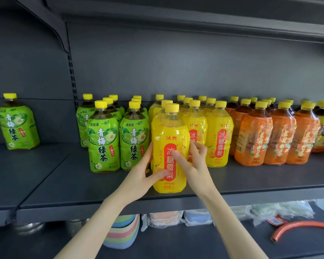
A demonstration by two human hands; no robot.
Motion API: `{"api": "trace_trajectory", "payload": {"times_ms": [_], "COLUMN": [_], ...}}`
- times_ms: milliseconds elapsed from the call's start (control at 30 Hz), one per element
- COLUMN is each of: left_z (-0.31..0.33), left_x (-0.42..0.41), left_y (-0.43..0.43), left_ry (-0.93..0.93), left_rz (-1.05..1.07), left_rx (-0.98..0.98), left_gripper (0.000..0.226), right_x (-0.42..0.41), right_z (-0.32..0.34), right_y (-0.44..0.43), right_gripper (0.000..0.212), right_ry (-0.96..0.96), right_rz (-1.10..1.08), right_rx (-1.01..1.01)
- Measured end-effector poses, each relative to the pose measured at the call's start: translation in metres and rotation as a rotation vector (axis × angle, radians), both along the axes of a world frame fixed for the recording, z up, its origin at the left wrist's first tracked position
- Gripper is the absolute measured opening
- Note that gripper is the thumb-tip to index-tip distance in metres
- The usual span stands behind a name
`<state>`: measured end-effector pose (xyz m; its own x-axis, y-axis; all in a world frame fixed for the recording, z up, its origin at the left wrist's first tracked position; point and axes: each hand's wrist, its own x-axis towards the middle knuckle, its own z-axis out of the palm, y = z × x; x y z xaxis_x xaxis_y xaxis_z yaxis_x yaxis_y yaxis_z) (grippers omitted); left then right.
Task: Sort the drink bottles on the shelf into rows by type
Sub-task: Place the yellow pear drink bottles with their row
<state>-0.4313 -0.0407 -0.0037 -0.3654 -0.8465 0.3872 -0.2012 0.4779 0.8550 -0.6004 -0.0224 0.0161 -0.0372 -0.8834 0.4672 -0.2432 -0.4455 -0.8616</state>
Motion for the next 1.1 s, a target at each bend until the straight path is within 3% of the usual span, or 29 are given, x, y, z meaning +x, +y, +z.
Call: {"api": "trace_trajectory", "payload": {"times_ms": [133, 300, 433, 667, 800, 1100], "left_z": [-0.003, -0.002, -0.005, -0.010, -0.010, -0.006], "left_x": [-0.002, -0.013, -0.021, -0.030, -0.030, -0.034], "left_y": [-0.012, -0.014, -0.021, -0.035, -0.039, -0.040], "left_ry": [0.008, -0.023, -0.039, -0.122, -0.220, -0.407], "left_rz": [-0.008, 0.400, 0.557, 0.697, 0.755, 0.832], "left_rx": [0.013, -0.195, -0.300, -0.339, -0.370, -0.450], "left_gripper": [0.093, 0.076, 0.056, 0.056, 0.058, 0.044], "right_x": [-0.005, -0.006, -0.009, -0.010, -0.011, -0.008], "right_z": [0.003, 0.003, 0.003, 0.006, -0.002, -0.008], "right_y": [-0.008, -0.022, -0.035, -0.056, -0.067, -0.080], "right_gripper": [0.082, 0.067, 0.069, 0.079, 0.073, 0.072], "right_ry": [0.084, 0.130, 0.235, 0.426, 0.549, 0.705], "right_rz": [-0.091, -0.158, -0.243, -0.537, -0.609, -0.695], "right_rx": [-0.048, -0.104, -0.126, -0.304, -0.397, -0.387]}}
